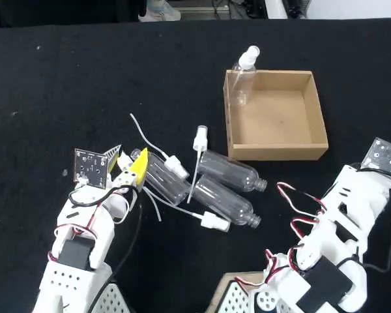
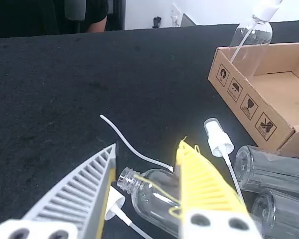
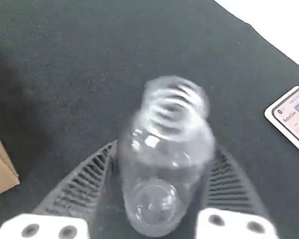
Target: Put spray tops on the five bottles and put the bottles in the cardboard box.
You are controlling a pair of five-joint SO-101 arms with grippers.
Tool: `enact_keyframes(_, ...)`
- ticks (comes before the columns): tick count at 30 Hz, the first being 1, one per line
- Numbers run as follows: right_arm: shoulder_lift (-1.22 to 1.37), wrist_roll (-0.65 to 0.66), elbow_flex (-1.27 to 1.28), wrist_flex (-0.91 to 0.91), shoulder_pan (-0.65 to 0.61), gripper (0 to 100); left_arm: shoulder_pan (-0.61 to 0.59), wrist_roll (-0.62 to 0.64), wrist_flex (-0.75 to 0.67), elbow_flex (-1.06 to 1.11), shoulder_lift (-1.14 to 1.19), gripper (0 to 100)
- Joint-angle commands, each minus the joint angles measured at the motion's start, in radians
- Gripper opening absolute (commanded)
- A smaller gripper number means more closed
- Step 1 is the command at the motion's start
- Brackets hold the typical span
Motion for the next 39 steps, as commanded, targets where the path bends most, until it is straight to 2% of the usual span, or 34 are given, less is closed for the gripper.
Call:
enact_keyframes(1,-0.059,0.0,-0.067,0.0,-0.005,1.2,0.01,-0.009,0.002,0.022,-0.011,19)
enact_keyframes(16,-0.105,0.005,-0.005,0.005,0.029,1.9,0.01,-0.009,0.0,0.022,-0.011,19)
enact_keyframes(24,-0.105,0.005,0.085,0.003,0.029,24.4,0.01,-0.009,0.0,0.022,-0.011,19)
enact_keyframes(39,-0.12,0.005,0.082,0.003,0.057,26.0,0.01,-0.009,-0.003,0.022,-0.011,19)
